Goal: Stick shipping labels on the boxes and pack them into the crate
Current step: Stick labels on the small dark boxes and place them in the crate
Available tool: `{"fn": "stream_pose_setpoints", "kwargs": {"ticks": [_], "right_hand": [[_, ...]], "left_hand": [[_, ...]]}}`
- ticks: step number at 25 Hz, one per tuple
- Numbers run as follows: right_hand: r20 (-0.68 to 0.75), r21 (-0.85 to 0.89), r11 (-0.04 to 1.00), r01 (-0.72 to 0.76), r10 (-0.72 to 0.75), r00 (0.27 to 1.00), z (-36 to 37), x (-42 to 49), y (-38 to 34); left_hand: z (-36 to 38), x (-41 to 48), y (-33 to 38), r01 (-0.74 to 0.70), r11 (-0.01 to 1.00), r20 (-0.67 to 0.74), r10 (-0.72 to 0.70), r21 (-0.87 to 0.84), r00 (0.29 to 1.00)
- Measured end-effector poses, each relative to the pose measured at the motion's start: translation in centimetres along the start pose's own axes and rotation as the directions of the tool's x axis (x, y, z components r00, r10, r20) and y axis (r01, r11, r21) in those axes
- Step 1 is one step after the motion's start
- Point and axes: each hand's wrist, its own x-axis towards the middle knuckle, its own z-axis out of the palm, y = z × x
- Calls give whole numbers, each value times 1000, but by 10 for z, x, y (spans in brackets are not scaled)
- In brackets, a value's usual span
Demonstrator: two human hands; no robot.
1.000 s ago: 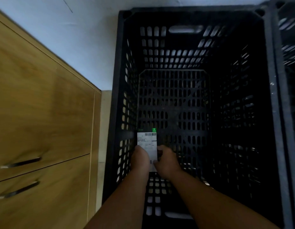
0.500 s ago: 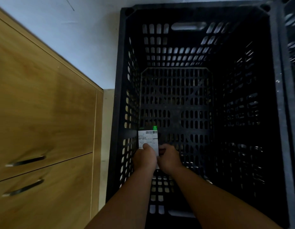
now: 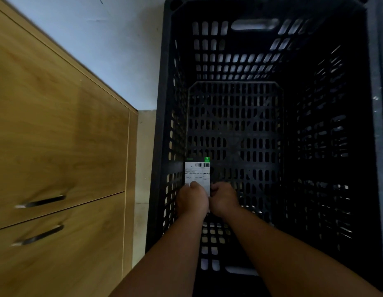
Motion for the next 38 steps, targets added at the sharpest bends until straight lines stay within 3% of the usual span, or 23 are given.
{"fn": "stream_pose_setpoints", "kwargs": {"ticks": [4, 11, 13, 17, 19, 22, 26, 30, 34, 38], "right_hand": [[16, -57, 998, -8, 9, 1000, -1, -1, -9], [128, -137, 986, 98, -81, 989, -36, -49, -17], [91, -235, 961, 147, -129, 987, -59, -83, -25], [-56, -359, 909, 211, -246, 968, -116, -166, -46], [-135, -389, 887, 250, -323, 937, -146, -218, -57], [-279, -517, 802, 297, -487, 828, -196, -295, -74], [-482, -666, 723, 183, -604, 635, -280, -407, -75], [-669, -637, 768, 67, -594, 448, -368, -517, -42], [-793, -550, 835, -2, -522, 314, -443, -602, 25], [-842, -504, 861, -65, -474, 256, -512, -655, 117]], "left_hand": [[0, -8, -5, -116, 992, -45, 118, 53, 992], [-19, -44, -10, -228, 955, 143, 203, 190, 969], [-39, -76, -8, -340, 915, 199, 300, 216, 933], [-86, -153, 6, -598, 725, 249, 544, 341, 801], [-110, -200, 13, -687, 599, 273, 639, 411, 719], [-132, -273, 25, -810, 345, 317, 792, 474, 522], [-139, -375, 41, -878, 33, 391, 887, 478, 247], [-111, -485, 63, -885, -233, 456, 889, 403, -26], [-52, -595, 61, -857, -415, 490, 841, 306, -232], [26, -689, 47, -851, -462, 479, 823, 250, -306]]}}
